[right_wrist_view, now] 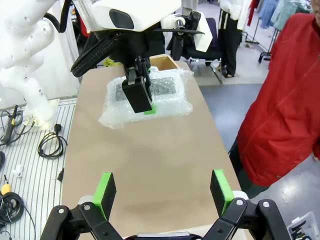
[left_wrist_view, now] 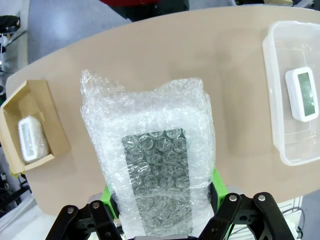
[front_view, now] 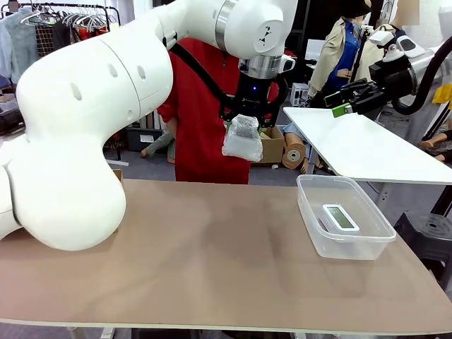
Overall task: Separate and place wrapped and unwrapped clocks.
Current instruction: Pick up the Digital clock indicated by the person, then if the picked Digital clock is wrapped, place it in the Package Box ; if not, place it in the Organizing box.
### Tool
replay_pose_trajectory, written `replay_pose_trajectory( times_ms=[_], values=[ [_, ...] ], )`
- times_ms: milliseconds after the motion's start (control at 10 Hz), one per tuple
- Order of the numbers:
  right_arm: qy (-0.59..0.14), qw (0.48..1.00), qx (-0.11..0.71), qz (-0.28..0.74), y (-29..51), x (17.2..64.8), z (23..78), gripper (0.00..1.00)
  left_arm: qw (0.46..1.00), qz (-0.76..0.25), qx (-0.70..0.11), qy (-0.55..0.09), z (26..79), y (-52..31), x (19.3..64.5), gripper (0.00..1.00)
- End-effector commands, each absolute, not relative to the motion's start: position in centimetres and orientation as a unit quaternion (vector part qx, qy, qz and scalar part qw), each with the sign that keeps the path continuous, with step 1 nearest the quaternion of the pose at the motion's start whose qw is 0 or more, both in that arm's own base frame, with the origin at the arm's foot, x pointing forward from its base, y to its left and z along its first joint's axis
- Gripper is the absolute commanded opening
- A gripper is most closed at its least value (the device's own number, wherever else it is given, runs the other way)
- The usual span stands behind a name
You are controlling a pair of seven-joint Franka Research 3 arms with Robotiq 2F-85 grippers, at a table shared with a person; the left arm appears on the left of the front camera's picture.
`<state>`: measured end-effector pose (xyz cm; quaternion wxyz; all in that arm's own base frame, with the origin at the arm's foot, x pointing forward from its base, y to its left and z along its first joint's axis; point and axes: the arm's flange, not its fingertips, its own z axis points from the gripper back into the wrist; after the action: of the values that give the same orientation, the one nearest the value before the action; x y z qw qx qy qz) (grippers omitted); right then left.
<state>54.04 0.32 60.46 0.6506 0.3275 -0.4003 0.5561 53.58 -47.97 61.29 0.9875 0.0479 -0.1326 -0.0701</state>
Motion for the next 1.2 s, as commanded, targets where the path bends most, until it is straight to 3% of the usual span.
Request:
replay_pose_trajectory(
  times_ms=[0,600,700,1100],
  values=[
    [-0.403,0.644,0.327,0.563,0.3,53.9,60.6,1.00,0.988,-0.069,0.047,-0.133,61.8,-47.7,53.4,0.00],
    [-0.403,0.644,0.327,0.563,0.3,53.9,60.6,1.00,0.988,-0.070,0.048,-0.133,61.3,-48.0,53.6,0.00],
    [-0.403,0.644,0.327,0.563,0.3,53.9,60.6,1.00,0.979,-0.141,0.057,-0.134,62.1,-46.1,52.7,0.00],
    [-0.403,0.644,0.327,0.563,0.3,53.9,60.6,1.00,0.967,-0.221,0.041,-0.124,63.1,-41.7,49.8,0.00]
  ],
)
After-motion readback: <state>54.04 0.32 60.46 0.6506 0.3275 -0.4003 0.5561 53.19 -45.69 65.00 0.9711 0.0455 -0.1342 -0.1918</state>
